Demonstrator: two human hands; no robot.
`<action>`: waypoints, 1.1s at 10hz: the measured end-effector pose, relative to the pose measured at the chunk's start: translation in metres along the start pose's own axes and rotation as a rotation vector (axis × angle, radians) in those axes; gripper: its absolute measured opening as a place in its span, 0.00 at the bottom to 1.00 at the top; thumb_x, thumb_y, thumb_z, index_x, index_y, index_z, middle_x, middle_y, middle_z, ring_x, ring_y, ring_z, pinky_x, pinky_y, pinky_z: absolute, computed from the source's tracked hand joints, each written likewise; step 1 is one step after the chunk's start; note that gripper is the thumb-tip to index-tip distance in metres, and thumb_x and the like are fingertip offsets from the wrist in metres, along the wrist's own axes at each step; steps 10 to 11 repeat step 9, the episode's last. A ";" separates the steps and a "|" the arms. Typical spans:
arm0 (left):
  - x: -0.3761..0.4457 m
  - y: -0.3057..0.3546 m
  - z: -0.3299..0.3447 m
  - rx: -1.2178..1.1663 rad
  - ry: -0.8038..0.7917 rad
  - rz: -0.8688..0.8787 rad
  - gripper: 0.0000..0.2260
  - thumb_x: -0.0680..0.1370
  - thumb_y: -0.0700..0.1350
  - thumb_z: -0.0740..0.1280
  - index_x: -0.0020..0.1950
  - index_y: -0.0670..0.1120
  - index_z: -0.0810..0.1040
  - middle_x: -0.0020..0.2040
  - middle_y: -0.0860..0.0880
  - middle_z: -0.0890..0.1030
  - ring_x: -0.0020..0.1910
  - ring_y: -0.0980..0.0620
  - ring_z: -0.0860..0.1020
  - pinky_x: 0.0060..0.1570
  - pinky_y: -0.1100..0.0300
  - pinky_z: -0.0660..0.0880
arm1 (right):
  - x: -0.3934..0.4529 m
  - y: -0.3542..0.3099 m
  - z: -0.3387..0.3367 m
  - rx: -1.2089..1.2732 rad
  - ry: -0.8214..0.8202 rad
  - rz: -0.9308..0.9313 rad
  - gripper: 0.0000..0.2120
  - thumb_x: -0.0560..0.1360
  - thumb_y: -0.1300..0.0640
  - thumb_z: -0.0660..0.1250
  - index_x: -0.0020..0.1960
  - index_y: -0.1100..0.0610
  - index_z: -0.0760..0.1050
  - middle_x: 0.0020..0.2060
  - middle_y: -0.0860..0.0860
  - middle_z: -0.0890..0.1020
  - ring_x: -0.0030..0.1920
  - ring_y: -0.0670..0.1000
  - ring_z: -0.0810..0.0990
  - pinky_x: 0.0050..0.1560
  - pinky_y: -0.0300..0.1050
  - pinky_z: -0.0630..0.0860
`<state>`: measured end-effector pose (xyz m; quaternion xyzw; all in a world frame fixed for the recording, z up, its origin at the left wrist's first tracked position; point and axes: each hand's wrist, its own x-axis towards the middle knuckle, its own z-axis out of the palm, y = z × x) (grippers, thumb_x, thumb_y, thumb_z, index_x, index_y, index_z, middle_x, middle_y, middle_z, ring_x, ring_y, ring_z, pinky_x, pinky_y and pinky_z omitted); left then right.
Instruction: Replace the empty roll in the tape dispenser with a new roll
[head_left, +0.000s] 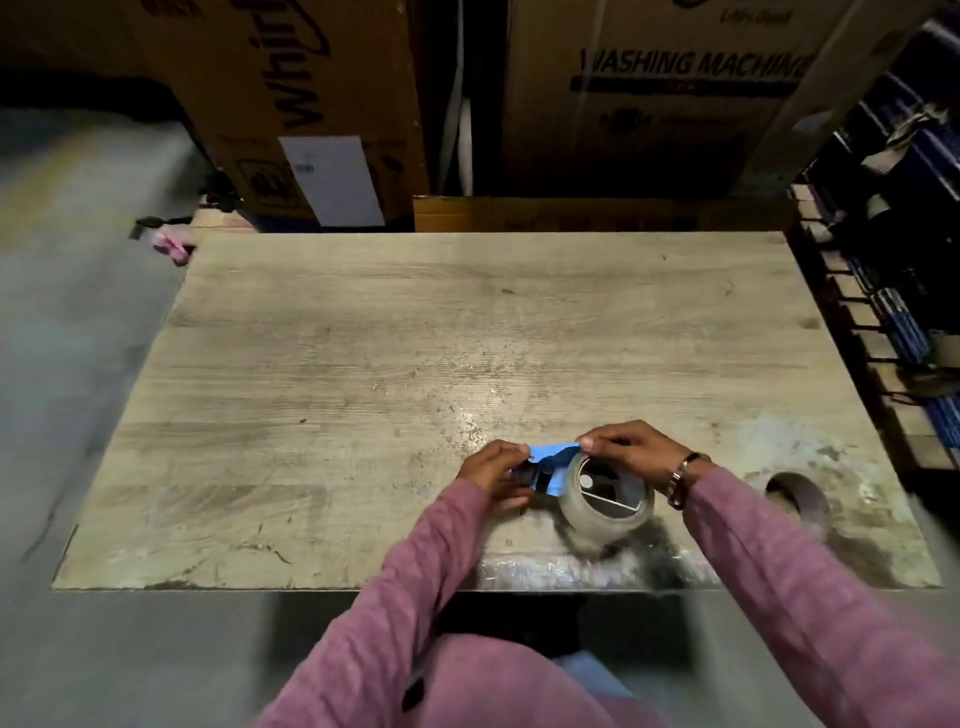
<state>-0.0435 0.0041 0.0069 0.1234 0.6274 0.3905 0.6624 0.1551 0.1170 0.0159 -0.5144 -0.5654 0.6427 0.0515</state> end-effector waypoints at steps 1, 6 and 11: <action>0.017 0.014 0.002 0.189 0.033 0.152 0.05 0.78 0.42 0.65 0.41 0.48 0.75 0.36 0.52 0.77 0.34 0.57 0.76 0.34 0.66 0.72 | 0.026 -0.009 -0.016 -0.069 -0.021 -0.058 0.05 0.77 0.60 0.71 0.49 0.61 0.83 0.44 0.51 0.84 0.42 0.42 0.81 0.43 0.30 0.76; 0.088 0.004 0.003 0.726 0.335 0.276 0.12 0.66 0.71 0.56 0.39 0.69 0.74 0.48 0.49 0.81 0.53 0.47 0.76 0.55 0.61 0.62 | 0.092 -0.014 -0.047 -0.246 -0.117 -0.170 0.01 0.76 0.57 0.73 0.47 0.53 0.84 0.43 0.49 0.85 0.43 0.43 0.82 0.45 0.32 0.75; 0.067 0.036 0.010 0.504 0.323 0.359 0.13 0.73 0.55 0.68 0.54 0.50 0.79 0.56 0.43 0.78 0.53 0.47 0.78 0.57 0.57 0.73 | 0.091 -0.022 -0.045 -0.330 0.042 -0.269 0.06 0.75 0.54 0.74 0.52 0.51 0.83 0.49 0.49 0.85 0.54 0.52 0.82 0.59 0.48 0.76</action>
